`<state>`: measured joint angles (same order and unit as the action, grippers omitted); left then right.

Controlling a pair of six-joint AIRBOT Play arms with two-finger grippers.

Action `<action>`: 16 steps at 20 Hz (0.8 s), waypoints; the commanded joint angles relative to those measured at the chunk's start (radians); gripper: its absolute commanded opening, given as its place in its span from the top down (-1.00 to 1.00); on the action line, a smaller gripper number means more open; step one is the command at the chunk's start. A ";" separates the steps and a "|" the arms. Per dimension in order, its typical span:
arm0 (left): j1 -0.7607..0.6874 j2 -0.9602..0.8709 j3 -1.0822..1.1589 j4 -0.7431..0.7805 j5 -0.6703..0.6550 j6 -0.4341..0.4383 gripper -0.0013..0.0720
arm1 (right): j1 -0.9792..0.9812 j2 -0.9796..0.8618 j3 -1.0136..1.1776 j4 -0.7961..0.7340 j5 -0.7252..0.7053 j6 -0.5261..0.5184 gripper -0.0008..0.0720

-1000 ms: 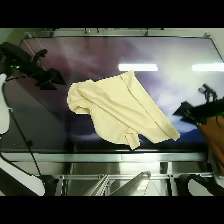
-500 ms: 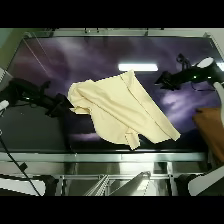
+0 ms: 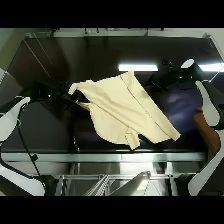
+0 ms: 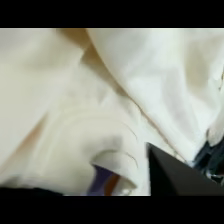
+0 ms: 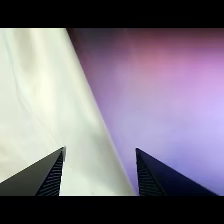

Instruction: Fold the shirts.

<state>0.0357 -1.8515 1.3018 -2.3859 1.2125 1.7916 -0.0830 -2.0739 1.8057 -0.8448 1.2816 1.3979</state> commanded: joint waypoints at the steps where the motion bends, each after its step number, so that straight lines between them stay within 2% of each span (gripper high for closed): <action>1: -0.013 -0.024 0.105 0.024 0.040 0.007 0.89 | -0.047 -0.008 0.009 -0.007 0.064 0.005 -0.40; 2: -0.008 -0.024 0.125 0.047 0.049 0.007 0.92 | -0.068 -0.008 0.009 -0.008 0.081 0.005 -0.32; 3: -0.004 -0.024 0.140 0.048 0.053 0.007 0.92 | -0.085 -0.008 0.009 -0.011 0.099 0.005 -0.02; 4: 0.008 -0.024 0.157 0.053 0.052 0.007 0.92 | -0.100 -0.008 0.009 -0.023 0.119 0.005 -0.03; 5: 0.015 -0.024 0.172 0.058 0.054 0.007 0.91 | -0.109 -0.008 0.008 -0.042 0.145 0.004 -0.13; 6: 0.025 -0.024 0.185 0.058 0.060 0.007 0.92 | -0.112 -0.008 0.005 -0.063 0.174 0.003 -0.35; 8: 0.041 -0.024 0.200 0.058 0.074 0.007 0.92 | -0.100 -0.010 -0.005 -0.074 0.212 -0.027 -0.35; 14: 0.092 -0.024 0.198 0.064 0.072 0.007 0.92 | 0.000 -0.039 -0.006 -0.058 0.230 -0.030 -0.34; 15: 0.103 -0.024 0.198 0.064 0.068 0.007 0.92 | 0.021 -0.047 -0.006 -0.059 0.242 -0.030 -0.32; 16: 0.115 -0.024 0.198 0.064 0.062 0.007 0.92 | 0.044 -0.053 -0.006 -0.056 0.251 -0.032 0.02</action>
<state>0.1226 -1.8755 1.4971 -2.3230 1.2831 1.7985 -0.0902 -2.1094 1.8008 -0.8932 1.5036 1.3705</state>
